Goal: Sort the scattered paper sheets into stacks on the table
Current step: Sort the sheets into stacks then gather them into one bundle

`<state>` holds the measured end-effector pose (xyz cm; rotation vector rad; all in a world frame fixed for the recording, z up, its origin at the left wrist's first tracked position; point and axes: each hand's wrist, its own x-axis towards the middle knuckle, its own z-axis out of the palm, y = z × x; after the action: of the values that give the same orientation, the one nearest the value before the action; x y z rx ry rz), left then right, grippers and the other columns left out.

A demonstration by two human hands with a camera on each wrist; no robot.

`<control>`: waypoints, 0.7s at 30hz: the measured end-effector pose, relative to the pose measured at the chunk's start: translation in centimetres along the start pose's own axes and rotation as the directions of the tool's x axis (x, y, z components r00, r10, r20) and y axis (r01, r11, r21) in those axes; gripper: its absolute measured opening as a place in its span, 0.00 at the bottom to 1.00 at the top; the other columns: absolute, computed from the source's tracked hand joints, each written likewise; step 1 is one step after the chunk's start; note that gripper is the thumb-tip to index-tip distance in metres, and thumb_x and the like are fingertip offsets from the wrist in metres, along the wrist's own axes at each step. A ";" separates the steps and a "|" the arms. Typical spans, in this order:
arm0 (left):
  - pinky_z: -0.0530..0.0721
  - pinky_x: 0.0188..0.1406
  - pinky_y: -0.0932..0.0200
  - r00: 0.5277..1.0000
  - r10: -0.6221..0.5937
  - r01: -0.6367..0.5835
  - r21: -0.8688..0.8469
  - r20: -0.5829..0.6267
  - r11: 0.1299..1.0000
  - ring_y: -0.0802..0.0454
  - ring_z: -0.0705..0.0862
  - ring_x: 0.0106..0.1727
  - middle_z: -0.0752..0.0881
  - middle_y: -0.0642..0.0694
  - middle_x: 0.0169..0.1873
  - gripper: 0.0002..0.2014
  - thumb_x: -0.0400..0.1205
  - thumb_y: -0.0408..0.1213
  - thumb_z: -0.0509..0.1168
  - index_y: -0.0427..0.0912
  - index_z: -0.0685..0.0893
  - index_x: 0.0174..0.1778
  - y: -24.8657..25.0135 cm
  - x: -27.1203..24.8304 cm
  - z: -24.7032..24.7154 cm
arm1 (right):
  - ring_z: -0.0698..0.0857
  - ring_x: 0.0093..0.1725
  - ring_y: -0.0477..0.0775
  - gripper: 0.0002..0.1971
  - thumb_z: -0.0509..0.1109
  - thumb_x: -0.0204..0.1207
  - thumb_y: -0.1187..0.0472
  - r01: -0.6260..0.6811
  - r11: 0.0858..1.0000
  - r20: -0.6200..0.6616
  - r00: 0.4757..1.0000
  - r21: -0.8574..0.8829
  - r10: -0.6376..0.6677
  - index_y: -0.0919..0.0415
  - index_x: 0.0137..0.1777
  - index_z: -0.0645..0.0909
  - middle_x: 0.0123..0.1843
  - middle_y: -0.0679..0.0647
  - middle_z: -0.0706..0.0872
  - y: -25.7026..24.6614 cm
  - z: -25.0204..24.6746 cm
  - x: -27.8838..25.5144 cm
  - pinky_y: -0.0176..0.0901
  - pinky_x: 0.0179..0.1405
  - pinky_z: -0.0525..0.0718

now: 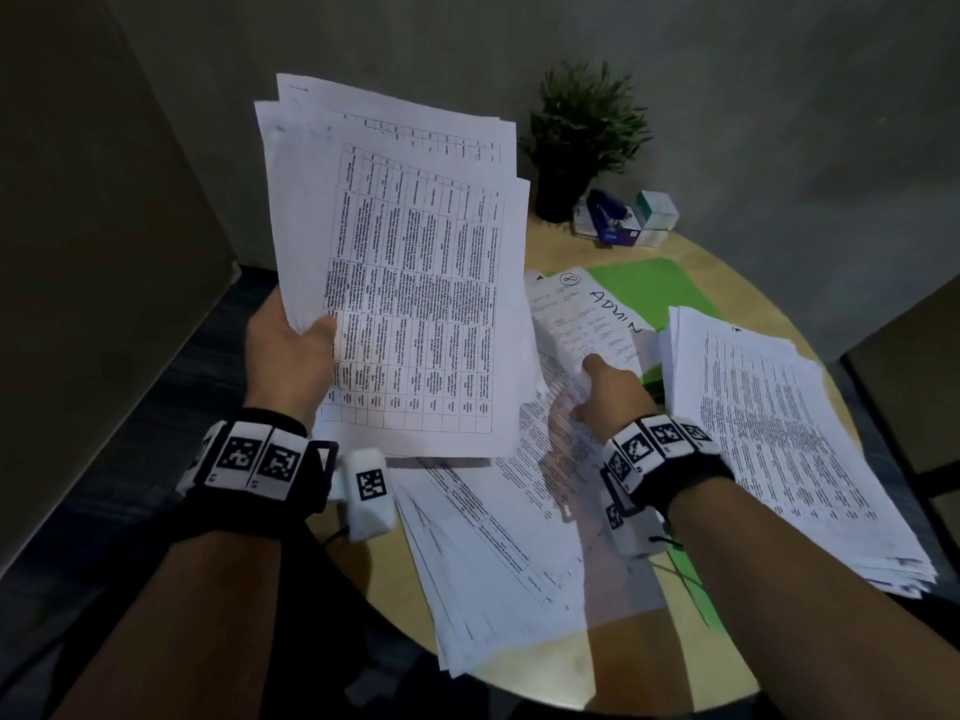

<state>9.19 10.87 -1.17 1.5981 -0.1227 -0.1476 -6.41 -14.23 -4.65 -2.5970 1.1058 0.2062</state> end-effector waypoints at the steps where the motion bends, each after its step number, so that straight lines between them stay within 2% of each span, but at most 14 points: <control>1: 0.85 0.55 0.54 1.000 -0.002 0.002 0.005 0.005 1.000 0.57 0.87 0.53 0.87 0.59 0.49 0.20 0.82 0.24 0.61 0.51 0.83 0.64 0.0 0.0 0.1 | 0.85 0.48 0.62 0.14 0.70 0.75 0.67 0.018 1.000 -0.026 0.999 -0.005 -0.018 0.59 0.57 0.72 0.48 0.61 0.84 0.2 -0.1 0.0 0.53 0.43 0.87; 3: 0.85 0.54 0.55 1.000 -0.007 0.007 0.010 0.016 1.000 0.59 0.86 0.52 0.87 0.59 0.48 0.19 0.82 0.25 0.62 0.50 0.82 0.65 -0.1 0.0 0.2 | 0.84 0.47 0.62 0.06 0.65 0.76 0.68 0.025 1.000 -0.062 0.998 -0.008 -0.025 0.57 0.48 0.73 0.44 0.61 0.83 0.6 -0.4 -0.3 0.49 0.41 0.85; 5: 0.86 0.55 0.53 1.000 -0.015 0.016 -0.010 0.026 1.000 0.56 0.87 0.53 0.88 0.56 0.50 0.19 0.82 0.25 0.62 0.49 0.83 0.65 -0.1 0.0 0.3 | 0.82 0.46 0.62 0.05 0.63 0.79 0.69 0.031 0.999 -0.084 0.996 0.038 -0.028 0.59 0.45 0.72 0.39 0.58 0.79 1.0 -1.0 -0.7 0.41 0.35 0.80; 7: 0.86 0.56 0.50 0.999 -0.024 0.026 -0.039 0.037 0.999 0.52 0.88 0.55 0.89 0.50 0.54 0.19 0.82 0.24 0.62 0.47 0.83 0.65 -0.1 0.0 0.2 | 0.82 0.48 0.61 0.02 0.63 0.81 0.69 0.075 0.980 -0.139 0.989 0.184 -0.049 0.62 0.49 0.76 0.38 0.53 0.78 1.4 -2.2 -1.0 0.35 0.30 0.76; 8: 0.86 0.56 0.49 0.998 -0.032 0.035 -0.053 0.049 0.998 0.50 0.88 0.56 0.89 0.49 0.55 0.19 0.82 0.24 0.62 0.47 0.83 0.65 -0.1 0.0 0.2 | 0.82 0.52 0.60 0.05 0.63 0.81 0.67 0.088 0.951 -0.171 0.985 0.295 -0.038 0.63 0.54 0.78 0.43 0.52 0.80 1.6 -2.9 -1.0 0.32 0.37 0.79; 9: 0.85 0.57 0.48 0.997 -0.041 0.045 -0.065 0.063 0.997 0.49 0.88 0.57 0.89 0.48 0.55 0.18 0.82 0.24 0.62 0.46 0.83 0.65 -0.1 0.1 0.2 | 0.83 0.56 0.60 0.10 0.64 0.82 0.64 0.092 0.897 -0.191 0.982 0.431 -0.008 0.63 0.60 0.79 0.51 0.51 0.82 1.7 -3.6 -1.1 0.37 0.51 0.82; 10: 0.85 0.57 0.47 0.995 -0.052 0.058 -0.074 0.080 0.996 0.47 0.87 0.57 0.89 0.48 0.54 0.18 0.82 0.24 0.63 0.46 0.83 0.64 -0.1 0.1 0.3 | 0.84 0.58 0.61 0.12 0.64 0.82 0.61 0.096 0.812 -0.200 0.979 0.576 0.026 0.60 0.63 0.79 0.57 0.52 0.85 1.7 -4.3 -1.1 0.48 0.60 0.83; 11: 0.85 0.58 0.45 0.993 -0.064 0.072 -0.083 0.102 0.994 0.47 0.88 0.57 0.89 0.47 0.55 0.17 0.82 0.24 0.63 0.45 0.83 0.64 -0.1 0.1 0.4 | 0.85 0.56 0.63 0.11 0.64 0.81 0.61 0.117 0.701 -0.205 0.978 0.703 0.043 0.55 0.60 0.81 0.58 0.55 0.86 1.5 -5.1 -1.5 0.59 0.60 0.83; 12: 0.85 0.60 0.43 0.988 -0.078 0.090 -0.086 0.129 0.992 0.47 0.87 0.58 0.89 0.46 0.56 0.17 0.82 0.24 0.64 0.44 0.83 0.65 -0.2 0.1 0.4 | 0.86 0.54 0.65 0.09 0.63 0.81 0.63 0.150 0.582 -0.208 0.978 0.800 0.034 0.53 0.56 0.83 0.56 0.57 0.88 1.0 -5.8 -1.8 0.64 0.58 0.84; 14: 0.83 0.62 0.40 0.976 -0.095 0.115 -0.091 0.195 0.989 0.46 0.87 0.60 0.88 0.45 0.59 0.21 0.81 0.25 0.64 0.44 0.80 0.70 -0.2 -0.1 0.6 | 0.88 0.51 0.63 0.12 0.60 0.82 0.69 0.191 0.337 -0.197 0.980 0.922 -0.017 0.54 0.53 0.83 0.53 0.59 0.89 -0.3 -7.0 -2.5 0.62 0.56 0.85; 16: 0.82 0.64 0.37 0.960 -0.107 0.138 -0.105 0.257 0.985 0.45 0.85 0.63 0.86 0.45 0.64 0.25 0.80 0.28 0.66 0.46 0.76 0.75 -0.2 -0.2 0.7 | 0.88 0.51 0.60 0.14 0.57 0.83 0.73 0.188 0.133 -0.179 0.981 0.973 -0.076 0.59 0.58 0.81 0.53 0.59 0.89 -1.5 -7.8 -2.7 0.56 0.55 0.86; 18: 0.80 0.65 0.35 0.949 -0.129 0.171 -0.126 0.287 0.977 0.43 0.85 0.64 0.86 0.44 0.64 0.24 0.81 0.29 0.65 0.46 0.77 0.74 -0.1 -0.4 0.9 | 0.88 0.53 0.59 0.15 0.55 0.84 0.73 0.167 0.034 -0.160 0.975 0.985 -0.155 0.61 0.62 0.79 0.55 0.59 0.89 -2.5 -8.0 -2.8 0.53 0.56 0.85; 21: 0.79 0.67 0.38 0.933 -0.117 0.167 -0.120 0.341 0.979 0.45 0.85 0.63 0.88 0.46 0.60 0.17 0.83 0.26 0.63 0.51 0.83 0.62 -0.1 -0.7 1.0 | 0.87 0.54 0.60 0.16 0.56 0.84 0.72 0.110 0.044 -0.097 0.969 0.993 -0.226 0.60 0.65 0.80 0.59 0.61 0.88 -3.4 -8.0 -2.9 0.53 0.54 0.86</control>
<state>8.34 10.05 -1.33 1.4224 -0.2524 -0.5299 -5.89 -12.74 4.40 -1.2872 0.4704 -0.4156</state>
